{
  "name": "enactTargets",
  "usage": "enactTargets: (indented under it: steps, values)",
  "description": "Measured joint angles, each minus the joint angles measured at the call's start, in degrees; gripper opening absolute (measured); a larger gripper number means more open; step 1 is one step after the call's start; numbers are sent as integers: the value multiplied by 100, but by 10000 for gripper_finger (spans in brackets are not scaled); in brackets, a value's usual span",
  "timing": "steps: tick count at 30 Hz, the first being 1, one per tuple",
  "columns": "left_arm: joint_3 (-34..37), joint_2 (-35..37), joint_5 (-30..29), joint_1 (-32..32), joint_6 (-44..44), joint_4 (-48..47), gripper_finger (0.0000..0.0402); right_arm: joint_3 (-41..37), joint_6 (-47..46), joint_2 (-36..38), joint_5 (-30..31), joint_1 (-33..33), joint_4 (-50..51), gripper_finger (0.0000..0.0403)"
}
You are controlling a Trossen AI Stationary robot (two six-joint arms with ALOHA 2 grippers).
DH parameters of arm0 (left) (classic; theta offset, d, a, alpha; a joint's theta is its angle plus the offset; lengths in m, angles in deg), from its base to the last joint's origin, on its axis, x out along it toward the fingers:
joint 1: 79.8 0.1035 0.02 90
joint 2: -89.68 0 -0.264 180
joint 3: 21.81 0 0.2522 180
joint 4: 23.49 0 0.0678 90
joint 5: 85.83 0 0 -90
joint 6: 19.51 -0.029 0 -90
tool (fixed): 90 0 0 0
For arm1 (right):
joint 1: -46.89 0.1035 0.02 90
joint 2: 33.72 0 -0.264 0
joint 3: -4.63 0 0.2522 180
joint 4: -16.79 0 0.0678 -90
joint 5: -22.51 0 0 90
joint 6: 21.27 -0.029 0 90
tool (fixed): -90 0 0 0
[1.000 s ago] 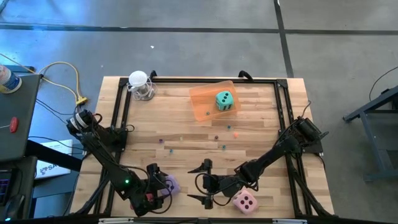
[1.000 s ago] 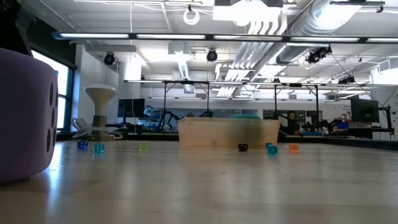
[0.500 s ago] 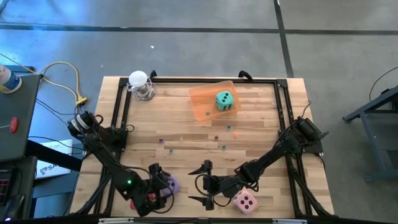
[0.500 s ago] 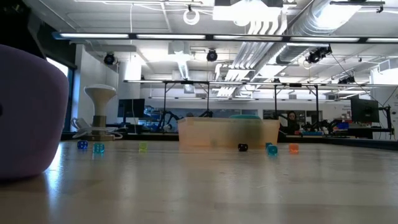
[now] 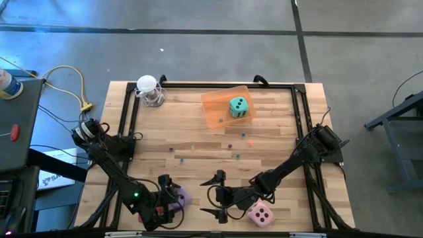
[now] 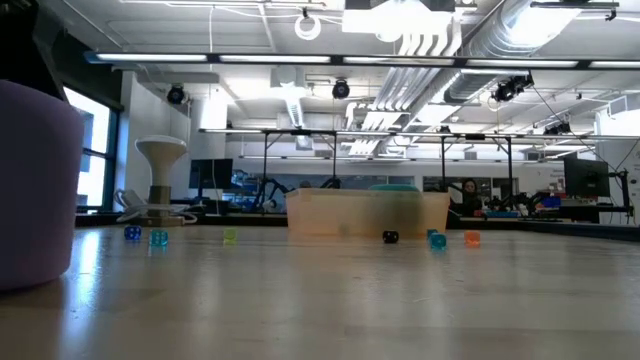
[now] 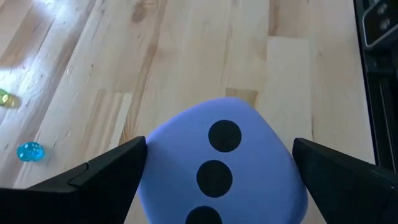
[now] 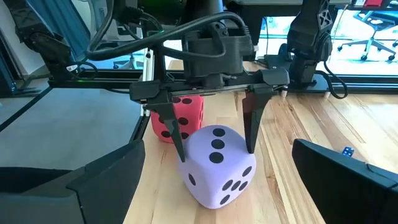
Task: Pick & Place Dice
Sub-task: Put the purple die into the orange bin
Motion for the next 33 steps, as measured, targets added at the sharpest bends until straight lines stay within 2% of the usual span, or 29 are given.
enactTargets:
  steps: [4,9,14,19,23,33]
  values:
    - [0,0,83,11,-95,-54,393,0,0,0,0,0,0,400]
    - [-7,6,219,54,433,-306,393,0,0,0,0,0,0,400]
    - [-5,-82,413,98,491,-401,393,0,0,0,0,0,-1,400]
    - [-7,-355,955,302,596,-455,393,0,0,0,0,0,0,400]
    - [-11,-476,1105,461,501,-366,393,0,0,0,0,0,-1,400]
    - [11,-483,1062,450,445,-267,393,0,0,0,0,0,-2,400]
